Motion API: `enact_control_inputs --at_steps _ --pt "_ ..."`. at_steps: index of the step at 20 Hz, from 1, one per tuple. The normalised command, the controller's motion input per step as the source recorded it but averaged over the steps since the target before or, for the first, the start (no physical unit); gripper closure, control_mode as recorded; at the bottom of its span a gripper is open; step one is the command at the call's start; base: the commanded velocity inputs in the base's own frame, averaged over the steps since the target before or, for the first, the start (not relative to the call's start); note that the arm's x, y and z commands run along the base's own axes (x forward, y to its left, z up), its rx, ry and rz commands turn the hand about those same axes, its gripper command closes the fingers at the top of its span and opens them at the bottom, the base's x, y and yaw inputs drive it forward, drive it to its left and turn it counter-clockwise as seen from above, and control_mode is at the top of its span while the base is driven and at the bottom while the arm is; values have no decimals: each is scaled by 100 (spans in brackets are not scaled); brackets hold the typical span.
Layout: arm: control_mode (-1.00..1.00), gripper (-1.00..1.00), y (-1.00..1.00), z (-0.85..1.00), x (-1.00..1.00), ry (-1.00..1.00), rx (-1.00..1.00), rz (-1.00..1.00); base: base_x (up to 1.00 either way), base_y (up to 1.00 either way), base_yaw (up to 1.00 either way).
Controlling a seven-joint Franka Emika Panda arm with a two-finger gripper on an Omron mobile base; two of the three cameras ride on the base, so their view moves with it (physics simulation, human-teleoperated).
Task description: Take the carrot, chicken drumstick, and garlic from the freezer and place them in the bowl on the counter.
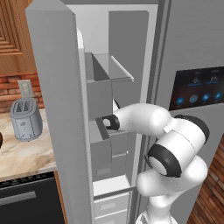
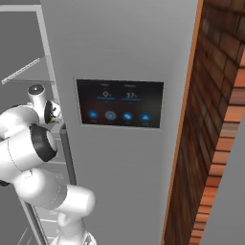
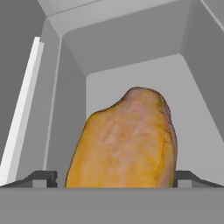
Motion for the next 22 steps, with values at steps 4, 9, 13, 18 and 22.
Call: enact_control_inputs --at_steps 4,9,13,18,22 --pt "-100 100 1 -10 40 1 -9 0 0 0 0" --pt "-100 100 2 -1 11 1 -1 0 0 0 0" --pt "-100 100 0 0 0 0 0 0 0 0 0" --pt "-100 100 0 -19 -40 -3 -1 0 0 0 0" --pt "-100 100 0 -31 -57 -10 -3 -2 0 0 0"
